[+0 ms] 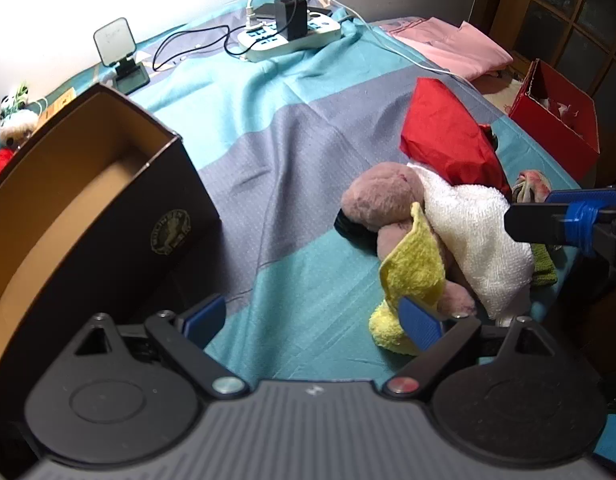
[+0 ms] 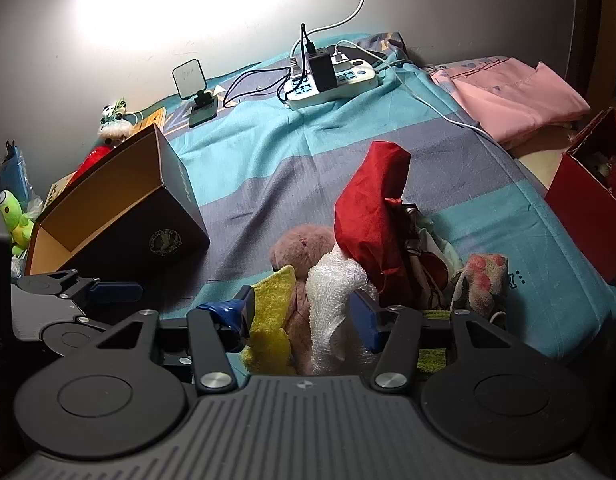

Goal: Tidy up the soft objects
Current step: 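Close the right gripper on the yellow towel in the pile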

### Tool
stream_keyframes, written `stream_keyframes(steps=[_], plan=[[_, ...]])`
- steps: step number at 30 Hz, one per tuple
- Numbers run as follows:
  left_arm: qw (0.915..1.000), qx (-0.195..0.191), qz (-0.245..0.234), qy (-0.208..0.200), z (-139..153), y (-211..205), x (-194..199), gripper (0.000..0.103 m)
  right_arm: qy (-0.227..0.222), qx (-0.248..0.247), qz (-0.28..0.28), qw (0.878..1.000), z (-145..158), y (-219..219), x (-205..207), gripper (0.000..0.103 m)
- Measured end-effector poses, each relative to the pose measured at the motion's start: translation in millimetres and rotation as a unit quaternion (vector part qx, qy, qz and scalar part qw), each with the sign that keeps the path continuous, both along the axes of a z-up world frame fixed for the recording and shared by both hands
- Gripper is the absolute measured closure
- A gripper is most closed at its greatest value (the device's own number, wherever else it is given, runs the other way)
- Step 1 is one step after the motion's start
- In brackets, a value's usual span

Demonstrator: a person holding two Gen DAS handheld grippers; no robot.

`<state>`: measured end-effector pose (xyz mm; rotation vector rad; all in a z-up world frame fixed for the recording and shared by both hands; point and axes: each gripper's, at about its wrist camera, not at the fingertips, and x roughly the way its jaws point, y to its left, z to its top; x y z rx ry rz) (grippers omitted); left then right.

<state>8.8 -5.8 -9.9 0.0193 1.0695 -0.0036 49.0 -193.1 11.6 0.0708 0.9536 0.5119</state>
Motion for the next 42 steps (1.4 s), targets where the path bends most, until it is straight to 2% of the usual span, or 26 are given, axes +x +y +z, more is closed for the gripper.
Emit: stream_keyframes(steps=[19,22,32,37,42], plan=[[0.9997,0.004,-0.008,0.023,-6,-22,14,0.011,0.024,0.019,0.016,0.999,-8,-17,17,0.073],[0.9995,0.009,-0.01,0.027,-6,-25,15,0.011,0.032,0.036,0.018,0.999,-9,-20,18,0.074],[0.9996,-0.004,-0.022,0.016,-7,-27,16,0.011,0.038,0.052,0.016,0.998,-14,-27,22,0.078],[0.9972,-0.067,-0.032,0.005,-10,-17,11,0.011,0.038,0.084,0.029,0.995,-13,-27,24,0.082],[0.9887,-0.146,-0.03,-0.018,-14,-9,8,0.011,0.033,0.117,0.064,0.991,-12,-19,30,0.084]])
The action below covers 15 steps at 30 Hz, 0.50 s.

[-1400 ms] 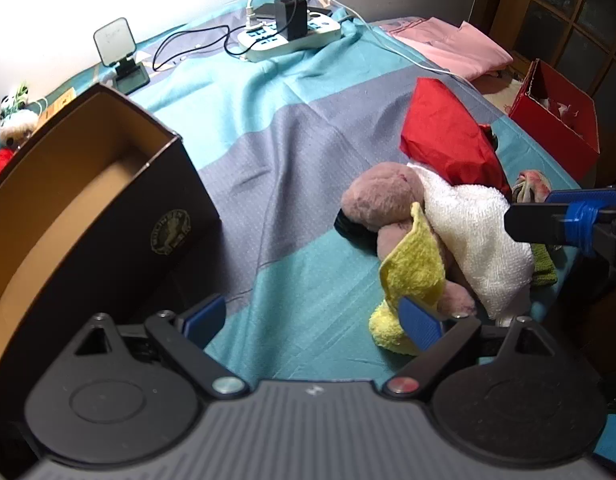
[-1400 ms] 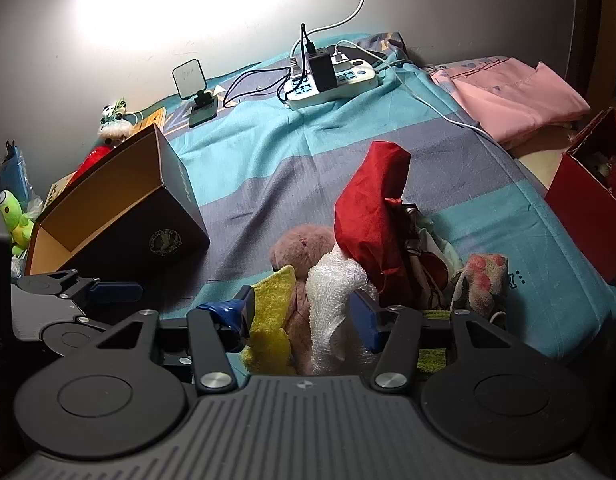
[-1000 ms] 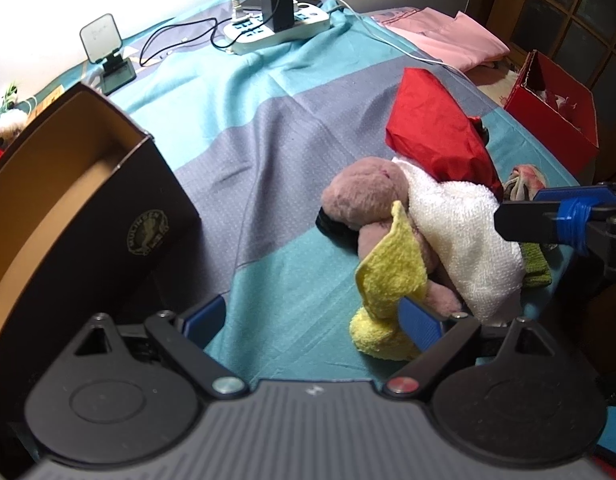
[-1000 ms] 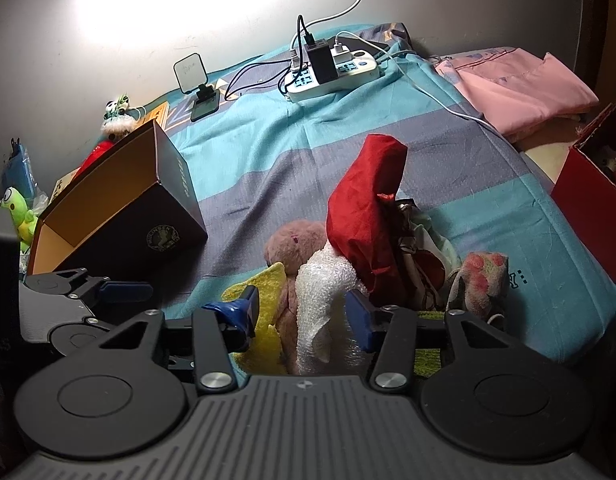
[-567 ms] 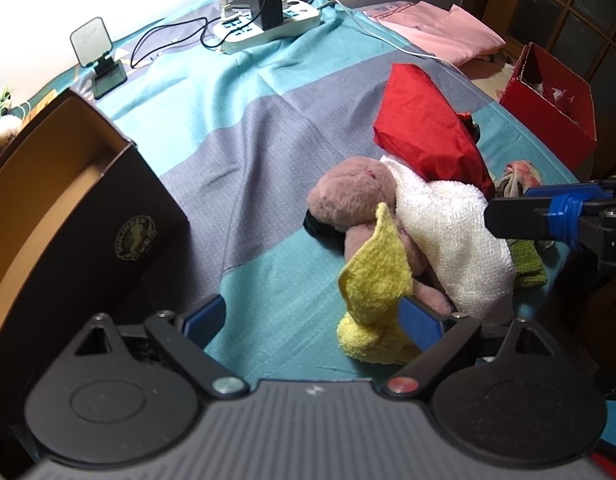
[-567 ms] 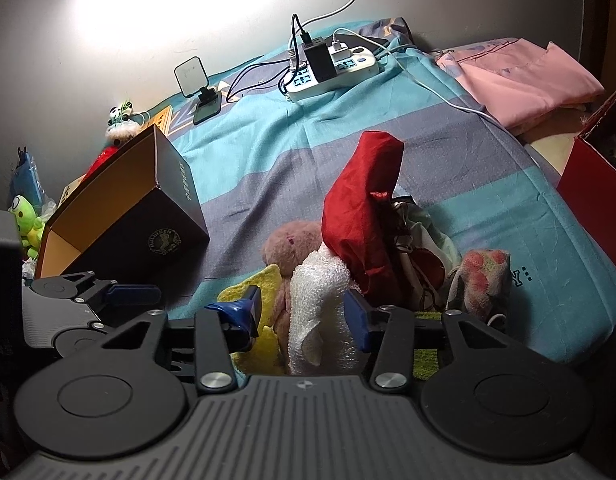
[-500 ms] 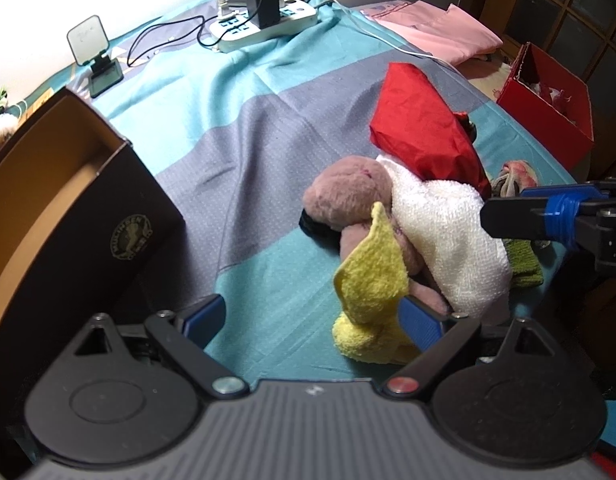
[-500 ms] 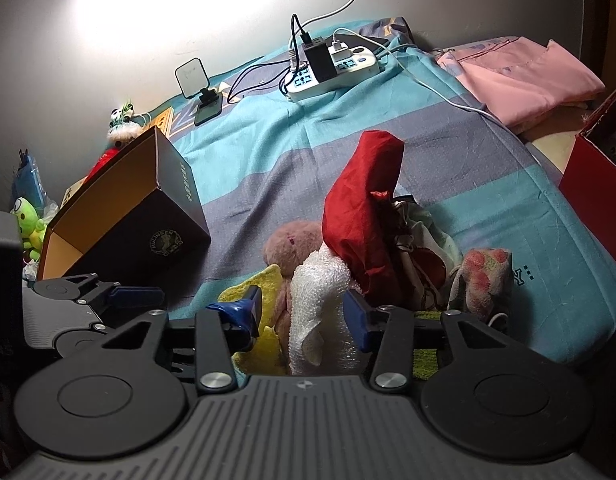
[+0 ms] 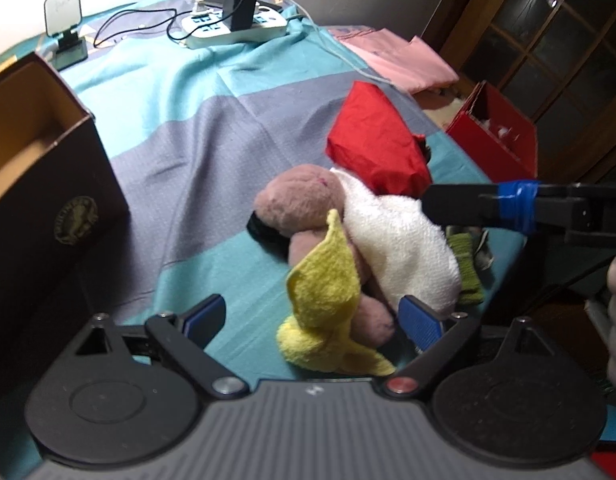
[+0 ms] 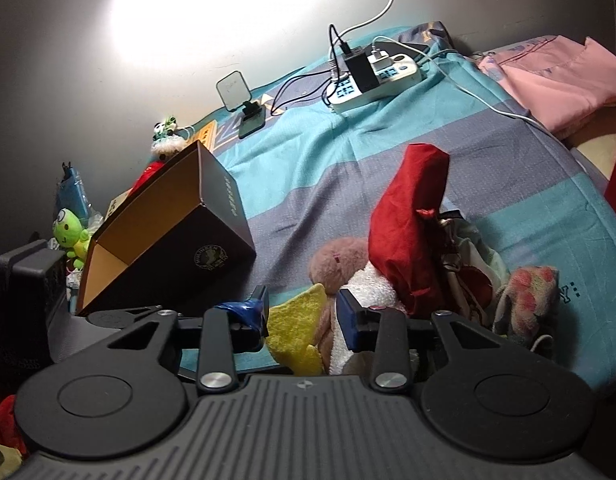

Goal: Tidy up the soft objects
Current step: 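Close the right gripper on the yellow towel in the pile, then carry the yellow towel into the brown box and open the right gripper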

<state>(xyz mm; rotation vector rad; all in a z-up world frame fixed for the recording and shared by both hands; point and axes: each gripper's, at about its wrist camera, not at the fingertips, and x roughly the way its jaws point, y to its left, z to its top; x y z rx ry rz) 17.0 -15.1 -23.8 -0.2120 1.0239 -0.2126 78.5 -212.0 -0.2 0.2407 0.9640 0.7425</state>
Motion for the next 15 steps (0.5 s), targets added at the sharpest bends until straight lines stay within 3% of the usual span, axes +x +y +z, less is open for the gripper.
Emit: stream_keyframes(steps=[3,4,5,6,7,10,15], plan=[[0.9998,-0.019,-0.003,-0.005,-8,-2,6,0.013,0.021,0.012,0.032,0.999,-8,13,8,0.085],[0.9997,-0.025,-0.005,-0.002,-11,-2,7,0.02,0.027,0.01,0.038,0.999,-12,18,11,0.085],[0.9996,-0.024,-0.01,0.004,-16,-3,8,0.031,0.032,0.005,0.042,0.999,-15,23,13,0.085],[0.9996,-0.025,-0.013,0.01,-19,-4,9,0.05,0.04,-0.002,0.047,0.998,-19,26,15,0.085],[0.9994,-0.024,-0.014,0.02,-23,-4,11,0.063,0.048,-0.008,0.052,0.997,-24,30,17,0.085],[0.9985,-0.037,-0.001,0.039,-33,2,13,0.073,0.07,-0.024,0.066,0.995,-36,36,19,0.087],[0.9997,-0.021,0.012,0.006,-22,6,7,0.082,0.068,-0.021,0.09,0.993,-37,43,18,0.1]])
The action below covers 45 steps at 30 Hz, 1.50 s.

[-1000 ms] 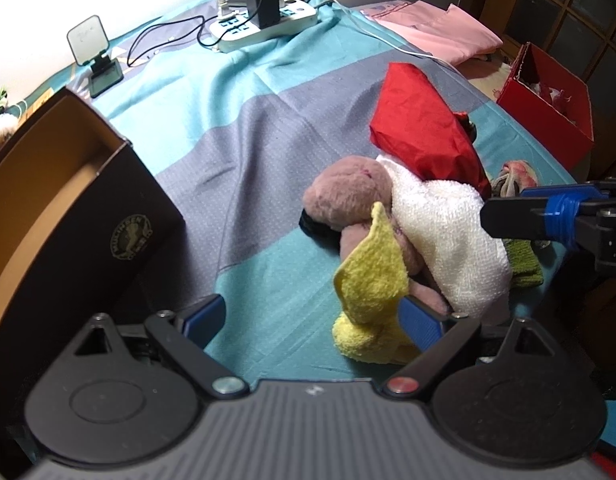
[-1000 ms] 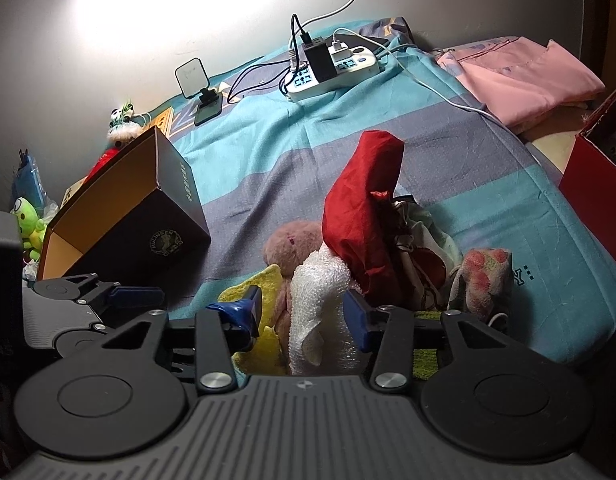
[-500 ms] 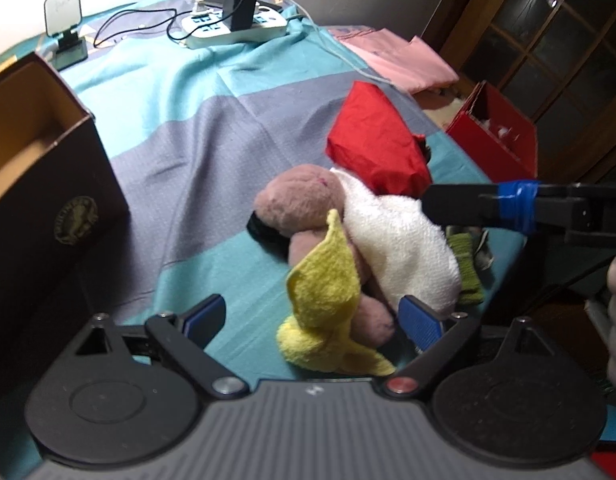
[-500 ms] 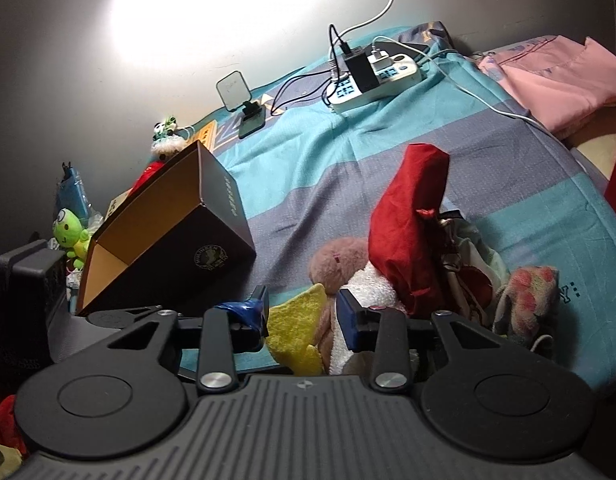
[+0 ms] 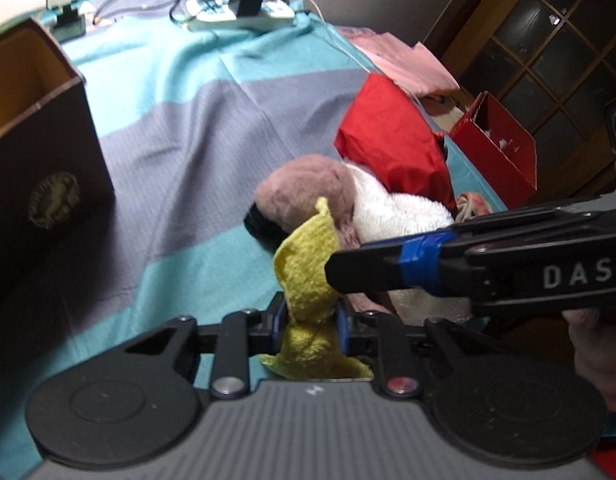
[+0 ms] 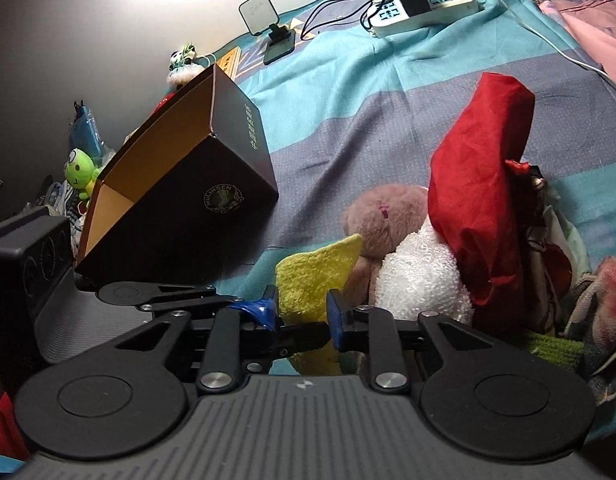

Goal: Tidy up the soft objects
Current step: 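Carry the yellow towel into the brown box and open the right gripper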

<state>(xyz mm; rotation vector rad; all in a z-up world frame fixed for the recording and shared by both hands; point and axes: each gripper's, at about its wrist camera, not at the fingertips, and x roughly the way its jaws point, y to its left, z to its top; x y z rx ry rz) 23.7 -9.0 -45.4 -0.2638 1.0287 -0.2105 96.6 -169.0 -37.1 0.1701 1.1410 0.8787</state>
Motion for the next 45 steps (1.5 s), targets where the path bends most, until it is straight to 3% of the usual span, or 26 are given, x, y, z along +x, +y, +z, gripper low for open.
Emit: stream_keyframes(steps=[7,9,14,19,23,25,31,33,35,36,41,45], plan=[[0.9979,0.001,0.014,-0.063,44,24,-18,0.082,-0.023,0.059,0.04,0.997,30,23,-3,0.103],[0.9953,0.018,0.028,-0.091,62,36,-25,0.082,-0.041,0.077,0.061,0.994,45,43,-3,0.103],[0.9809,0.058,0.1,-0.157,112,94,-39,0.082,-0.09,0.129,0.104,0.982,83,101,0,0.103],[0.9639,0.105,0.17,-0.176,141,161,-46,0.082,-0.109,0.168,0.139,0.97,99,179,3,0.103],[0.96,0.111,0.216,-0.139,132,219,-44,0.082,-0.101,0.157,0.16,0.969,91,243,-3,0.103],[0.9615,0.102,0.235,-0.099,116,245,-41,0.082,-0.082,0.142,0.166,0.972,77,269,-5,0.103],[0.9567,0.094,0.274,0.029,56,281,-47,0.081,0.015,0.084,0.192,0.978,23,328,-12,0.103],[0.9544,0.088,0.281,0.052,46,287,-52,0.08,0.038,0.078,0.204,0.975,15,335,-17,0.101],[0.9529,0.09,0.286,0.044,43,291,-63,0.061,0.039,0.077,0.209,0.974,15,336,-18,0.095],[0.9514,0.094,0.291,0.039,43,292,-66,0.046,0.037,0.079,0.211,0.974,16,334,-17,0.095],[0.9474,0.099,0.304,0.005,56,290,-75,0.047,0.008,0.091,0.142,0.986,15,307,15,0.095],[0.9535,0.079,0.291,-0.012,50,282,-64,0.044,-0.045,-0.01,0.073,0.996,5,293,40,0.095]])
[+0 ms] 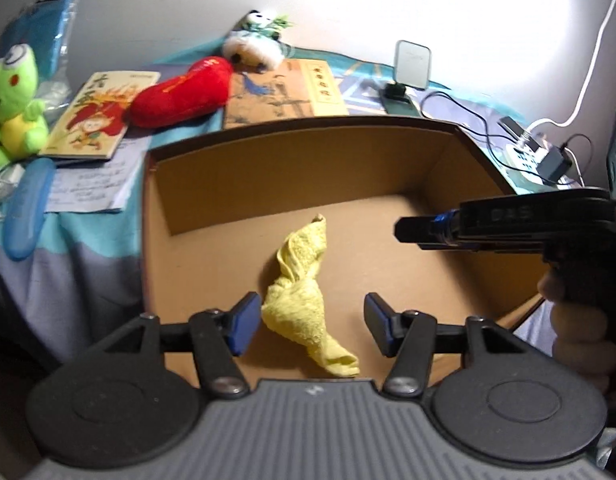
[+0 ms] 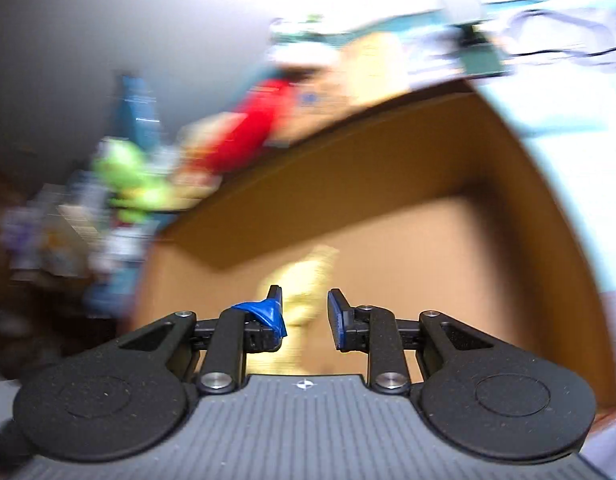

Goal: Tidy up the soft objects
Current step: 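Carry the yellow towel into the brown box and open the right gripper, then move the right gripper to the red cloth bag and grasp it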

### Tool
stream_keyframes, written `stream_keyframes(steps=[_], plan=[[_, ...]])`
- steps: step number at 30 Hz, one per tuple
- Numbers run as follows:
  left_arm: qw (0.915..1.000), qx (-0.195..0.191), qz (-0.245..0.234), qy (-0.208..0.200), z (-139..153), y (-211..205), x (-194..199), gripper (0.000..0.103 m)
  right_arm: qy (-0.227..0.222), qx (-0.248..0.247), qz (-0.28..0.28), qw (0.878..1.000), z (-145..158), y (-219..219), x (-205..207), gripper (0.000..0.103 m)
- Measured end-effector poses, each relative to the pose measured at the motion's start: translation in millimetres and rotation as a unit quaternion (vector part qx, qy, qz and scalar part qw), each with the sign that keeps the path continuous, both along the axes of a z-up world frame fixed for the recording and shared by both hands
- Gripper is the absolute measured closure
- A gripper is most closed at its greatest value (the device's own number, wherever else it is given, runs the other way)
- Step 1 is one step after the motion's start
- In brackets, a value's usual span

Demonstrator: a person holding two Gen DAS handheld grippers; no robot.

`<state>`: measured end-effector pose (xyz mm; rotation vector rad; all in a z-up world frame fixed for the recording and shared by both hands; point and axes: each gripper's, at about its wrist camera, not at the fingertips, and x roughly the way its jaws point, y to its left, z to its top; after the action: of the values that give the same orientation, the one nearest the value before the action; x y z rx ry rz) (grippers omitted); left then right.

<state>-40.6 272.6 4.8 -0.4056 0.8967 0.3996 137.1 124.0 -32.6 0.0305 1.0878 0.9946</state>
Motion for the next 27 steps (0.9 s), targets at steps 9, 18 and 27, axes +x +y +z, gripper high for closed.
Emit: stream_keyframes(steps=[9,18,27], plan=[[0.9989,-0.006,-0.02,0.042,-33,-11,26,0.044,0.016,-0.085,-0.06,0.994,-8,-55,6,0.101],[0.9965,-0.001,-0.054,0.063,-42,-38,12,0.044,0.091,-0.068,-0.06,0.992,-9,-106,-28,0.099],[0.9976,0.037,-0.056,0.016,-5,-73,-3,0.044,-0.021,0.047,-0.063,0.997,24,-165,-55,0.094]])
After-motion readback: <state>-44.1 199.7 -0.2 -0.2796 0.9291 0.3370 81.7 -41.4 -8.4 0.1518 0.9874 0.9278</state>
